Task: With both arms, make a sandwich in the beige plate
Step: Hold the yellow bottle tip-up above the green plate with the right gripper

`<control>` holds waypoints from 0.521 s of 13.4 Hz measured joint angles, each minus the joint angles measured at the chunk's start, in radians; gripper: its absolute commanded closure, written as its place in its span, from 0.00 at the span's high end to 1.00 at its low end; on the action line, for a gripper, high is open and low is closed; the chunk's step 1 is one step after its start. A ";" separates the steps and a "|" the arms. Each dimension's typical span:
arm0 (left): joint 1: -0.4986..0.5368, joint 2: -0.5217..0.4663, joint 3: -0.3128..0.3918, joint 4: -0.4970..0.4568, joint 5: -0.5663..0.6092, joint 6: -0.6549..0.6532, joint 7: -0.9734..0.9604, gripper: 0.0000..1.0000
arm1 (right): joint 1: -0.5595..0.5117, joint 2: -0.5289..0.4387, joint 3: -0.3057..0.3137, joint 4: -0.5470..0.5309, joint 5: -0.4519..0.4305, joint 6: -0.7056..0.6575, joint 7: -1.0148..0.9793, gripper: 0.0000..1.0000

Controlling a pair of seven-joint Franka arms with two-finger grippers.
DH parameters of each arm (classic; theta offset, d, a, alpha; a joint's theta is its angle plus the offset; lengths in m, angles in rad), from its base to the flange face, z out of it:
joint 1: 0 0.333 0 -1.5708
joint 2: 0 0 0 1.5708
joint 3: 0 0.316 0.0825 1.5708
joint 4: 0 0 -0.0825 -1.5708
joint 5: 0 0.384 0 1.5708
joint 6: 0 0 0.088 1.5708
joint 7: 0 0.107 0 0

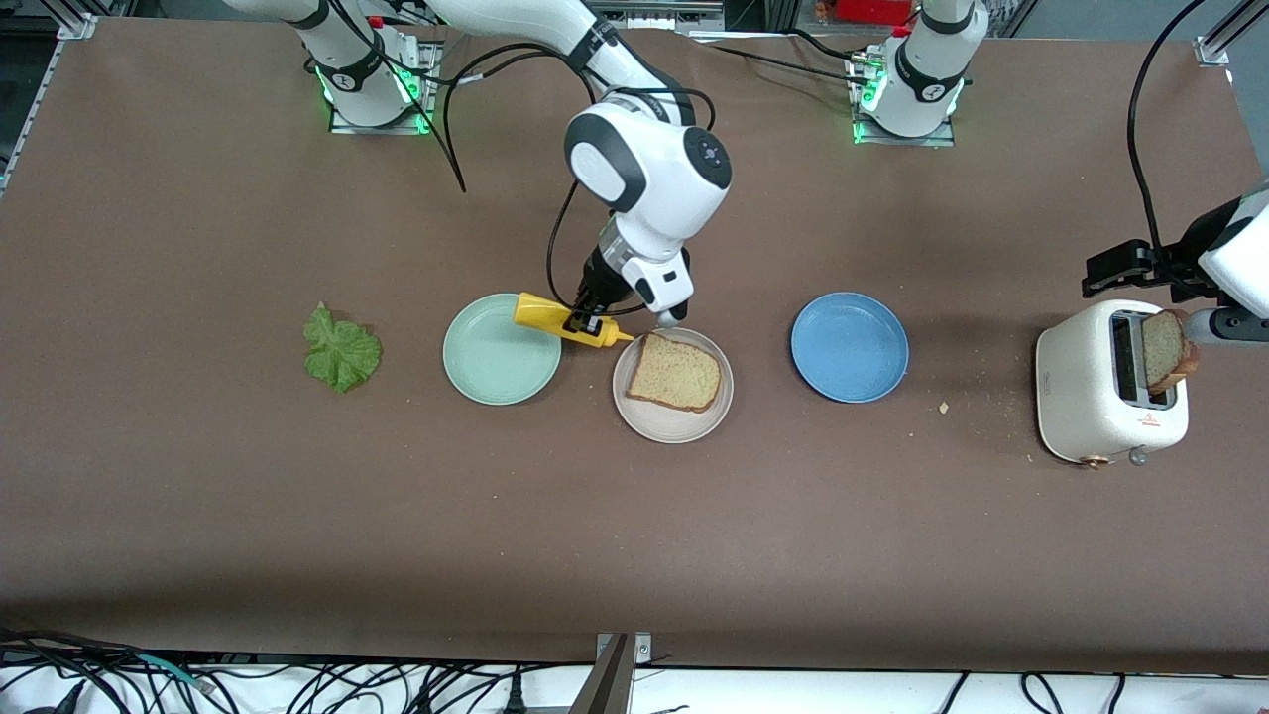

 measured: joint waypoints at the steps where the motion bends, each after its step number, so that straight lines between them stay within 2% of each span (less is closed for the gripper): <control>1: 0.000 0.000 0.000 0.000 0.000 0.000 0.000 1.00 | -0.034 -0.018 -0.005 0.004 0.056 -0.001 -0.060 0.00; 5: 0.000 0.000 0.000 0.000 0.000 0.000 0.000 1.00 | -0.174 -0.086 -0.012 0.005 0.281 -0.022 -0.218 0.00; 7: 0.000 0.000 0.000 0.000 0.000 0.000 0.000 1.00 | -0.240 -0.097 -0.016 0.001 0.435 -0.046 -0.299 0.00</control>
